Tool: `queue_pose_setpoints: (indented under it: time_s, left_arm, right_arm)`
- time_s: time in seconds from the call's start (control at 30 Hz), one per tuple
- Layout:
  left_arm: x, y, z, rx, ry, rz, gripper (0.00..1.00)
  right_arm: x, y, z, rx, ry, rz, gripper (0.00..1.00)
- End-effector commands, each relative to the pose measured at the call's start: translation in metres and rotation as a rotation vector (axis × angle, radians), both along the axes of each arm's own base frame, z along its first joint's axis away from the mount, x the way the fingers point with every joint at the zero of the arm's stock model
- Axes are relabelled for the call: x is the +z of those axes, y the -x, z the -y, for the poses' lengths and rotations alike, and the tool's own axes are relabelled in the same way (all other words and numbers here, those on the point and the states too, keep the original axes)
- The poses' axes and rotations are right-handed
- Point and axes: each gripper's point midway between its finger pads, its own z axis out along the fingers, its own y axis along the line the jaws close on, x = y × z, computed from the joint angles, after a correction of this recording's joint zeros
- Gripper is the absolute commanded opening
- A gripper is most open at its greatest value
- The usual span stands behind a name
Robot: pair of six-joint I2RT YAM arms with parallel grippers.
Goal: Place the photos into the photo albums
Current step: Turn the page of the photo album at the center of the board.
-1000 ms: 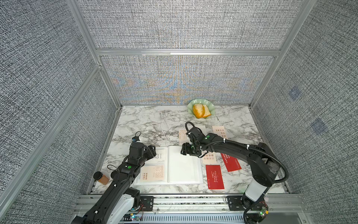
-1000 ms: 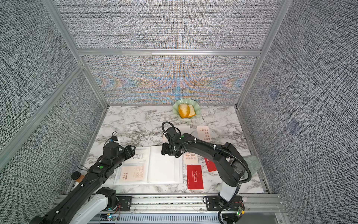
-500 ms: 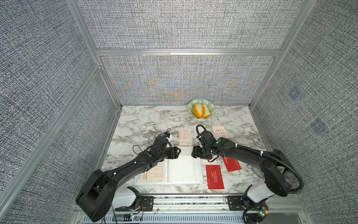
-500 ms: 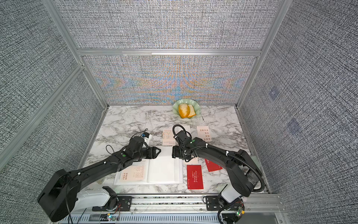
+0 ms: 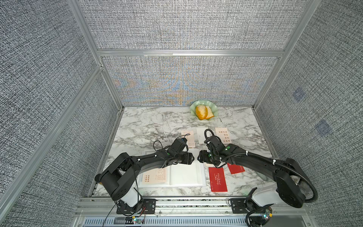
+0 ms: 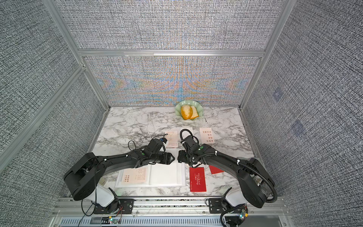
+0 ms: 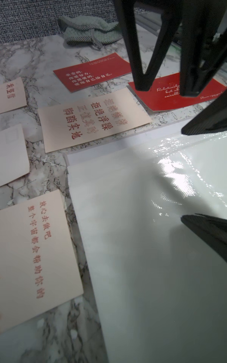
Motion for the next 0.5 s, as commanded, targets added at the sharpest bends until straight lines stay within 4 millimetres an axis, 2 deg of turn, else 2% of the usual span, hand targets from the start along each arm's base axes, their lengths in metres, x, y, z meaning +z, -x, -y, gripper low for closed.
queue_pose_setpoints:
  time_s: [0.0,0.13,0.27,0.4,0.47]
  left_arm:
    - [-0.012,0.001,-0.018,0.043,-0.093,-0.015,0.66]
    - [-0.026,0.006,-0.037,0.072,-0.187,-0.041,0.65]
    - [-0.033,0.012,-0.047,0.084,-0.210,-0.054,0.65]
    - [-0.029,0.014,-0.053,0.101,-0.206,-0.039,0.64]
    - [-0.025,0.013,-0.054,0.105,-0.204,-0.027,0.64]
  right_arm:
    - [0.003,-0.001,-0.017,0.025,-0.034,0.007,0.67]
    - [0.000,0.001,-0.032,0.048,-0.060,-0.007,0.67]
    - [-0.004,0.003,-0.044,0.063,-0.088,-0.023,0.66]
    - [-0.009,0.007,-0.054,0.083,-0.112,-0.038,0.66]
    - [0.001,0.001,-0.066,0.087,-0.148,-0.024,0.65]
